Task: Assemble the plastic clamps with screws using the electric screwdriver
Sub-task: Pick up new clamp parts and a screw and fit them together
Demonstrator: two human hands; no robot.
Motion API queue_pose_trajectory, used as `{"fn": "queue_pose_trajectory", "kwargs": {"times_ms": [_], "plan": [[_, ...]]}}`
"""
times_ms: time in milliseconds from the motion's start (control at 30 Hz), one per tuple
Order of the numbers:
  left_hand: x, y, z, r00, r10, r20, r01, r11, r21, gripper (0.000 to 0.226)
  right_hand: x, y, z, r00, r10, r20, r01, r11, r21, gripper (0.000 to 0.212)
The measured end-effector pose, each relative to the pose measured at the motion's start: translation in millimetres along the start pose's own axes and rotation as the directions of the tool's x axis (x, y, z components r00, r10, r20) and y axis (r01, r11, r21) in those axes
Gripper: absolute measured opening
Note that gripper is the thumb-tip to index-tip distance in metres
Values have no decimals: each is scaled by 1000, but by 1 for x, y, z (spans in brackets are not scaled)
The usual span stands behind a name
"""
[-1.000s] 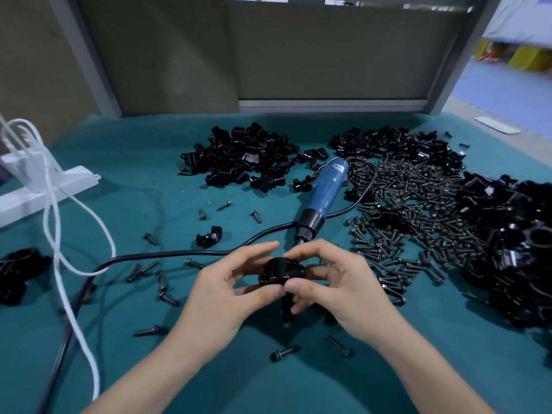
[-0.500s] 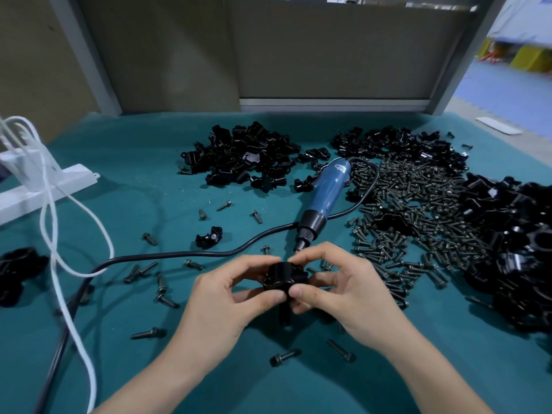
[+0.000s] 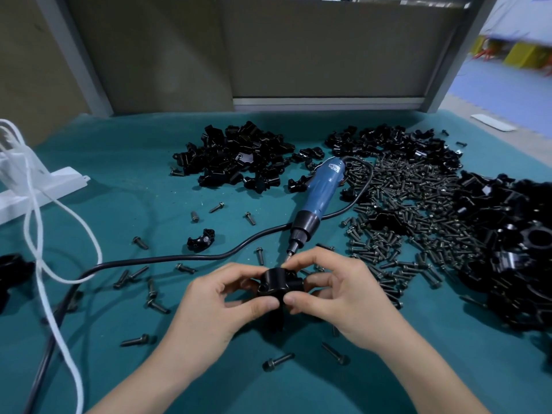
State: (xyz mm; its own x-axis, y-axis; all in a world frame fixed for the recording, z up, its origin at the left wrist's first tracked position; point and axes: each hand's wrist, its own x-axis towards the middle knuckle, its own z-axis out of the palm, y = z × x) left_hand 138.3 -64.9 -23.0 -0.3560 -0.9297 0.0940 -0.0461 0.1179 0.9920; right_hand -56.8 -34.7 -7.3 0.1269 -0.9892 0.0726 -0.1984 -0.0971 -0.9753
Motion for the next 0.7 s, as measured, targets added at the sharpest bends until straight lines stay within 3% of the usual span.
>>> {"fn": "queue_pose_trajectory", "kwargs": {"times_ms": [333, 700], "plan": [[-1, 1, 3, 1000, -1, -12, 1, 1000, -7, 44, 1, 3, -1, 998, -60, 9, 61, 995, -84, 33], [1, 2, 2, 1000, 7, 1, -7, 1000, -6, 34, -1, -2, -5, 998, -50, 28, 53, 992, -119, 33]]}}
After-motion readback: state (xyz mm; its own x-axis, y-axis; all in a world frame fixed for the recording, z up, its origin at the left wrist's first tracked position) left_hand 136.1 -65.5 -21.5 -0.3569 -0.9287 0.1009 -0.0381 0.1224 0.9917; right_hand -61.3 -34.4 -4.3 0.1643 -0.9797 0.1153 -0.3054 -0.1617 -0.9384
